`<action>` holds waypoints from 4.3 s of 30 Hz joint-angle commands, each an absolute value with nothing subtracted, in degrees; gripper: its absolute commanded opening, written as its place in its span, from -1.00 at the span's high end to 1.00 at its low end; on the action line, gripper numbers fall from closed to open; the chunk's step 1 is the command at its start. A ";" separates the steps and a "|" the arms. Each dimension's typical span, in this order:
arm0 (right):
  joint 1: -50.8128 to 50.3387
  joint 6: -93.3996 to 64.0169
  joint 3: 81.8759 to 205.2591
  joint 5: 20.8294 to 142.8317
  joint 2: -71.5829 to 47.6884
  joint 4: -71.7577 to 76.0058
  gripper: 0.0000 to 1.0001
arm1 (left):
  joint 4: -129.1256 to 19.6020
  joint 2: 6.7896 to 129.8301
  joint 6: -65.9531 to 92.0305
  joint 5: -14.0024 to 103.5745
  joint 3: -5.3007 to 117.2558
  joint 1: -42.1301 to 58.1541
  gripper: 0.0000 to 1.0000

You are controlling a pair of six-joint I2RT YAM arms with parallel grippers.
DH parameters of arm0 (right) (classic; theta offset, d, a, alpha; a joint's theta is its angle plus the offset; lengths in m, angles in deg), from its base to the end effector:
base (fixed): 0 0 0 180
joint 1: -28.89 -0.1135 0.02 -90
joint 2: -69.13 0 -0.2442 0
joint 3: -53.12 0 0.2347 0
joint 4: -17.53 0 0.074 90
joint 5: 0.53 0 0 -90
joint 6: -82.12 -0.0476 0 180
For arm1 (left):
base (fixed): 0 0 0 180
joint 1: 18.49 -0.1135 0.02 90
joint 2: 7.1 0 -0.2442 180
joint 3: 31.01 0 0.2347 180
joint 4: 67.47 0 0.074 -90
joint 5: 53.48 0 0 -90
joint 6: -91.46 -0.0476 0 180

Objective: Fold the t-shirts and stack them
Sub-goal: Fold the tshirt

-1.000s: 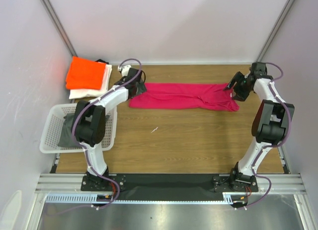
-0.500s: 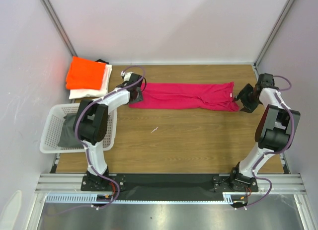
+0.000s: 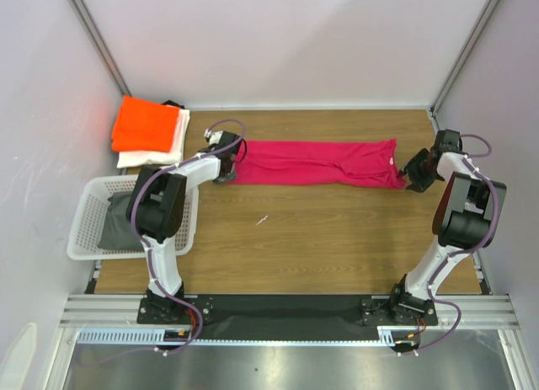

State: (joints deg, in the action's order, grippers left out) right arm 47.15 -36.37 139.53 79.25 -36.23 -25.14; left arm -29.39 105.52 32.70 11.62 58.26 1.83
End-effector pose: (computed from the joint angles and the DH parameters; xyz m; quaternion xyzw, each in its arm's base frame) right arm 0.3484 -0.1061 0.1664 0.3631 0.8950 0.1078 0.2355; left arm 0.3684 -0.1151 0.1430 -0.1430 0.9369 0.0833 0.3078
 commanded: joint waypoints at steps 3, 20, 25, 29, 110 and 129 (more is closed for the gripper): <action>47.52 -37.32 142.64 80.95 -39.41 -23.56 -0.04 | -30.24 105.84 33.54 10.16 57.37 1.46 0.62; 49.10 -36.00 146.59 82.88 -42.66 -24.17 1.00 | -27.52 104.97 31.43 5.41 57.46 1.37 0.99; 51.83 -34.95 147.39 82.88 -43.01 -25.58 1.00 | -25.68 104.44 30.90 3.92 56.94 1.29 0.99; 52.62 -33.98 147.30 82.44 -43.01 -26.63 1.00 | -25.33 103.21 30.11 4.01 55.27 1.29 0.99; 42.51 0.30 133.15 76.73 -32.29 -21.36 0.12 | -31.30 106.19 9.02 41.10 61.94 15.53 -0.62; 44.71 0.74 140.26 78.14 -34.66 -20.04 1.00 | -30.42 106.81 9.19 38.64 59.92 15.53 -0.60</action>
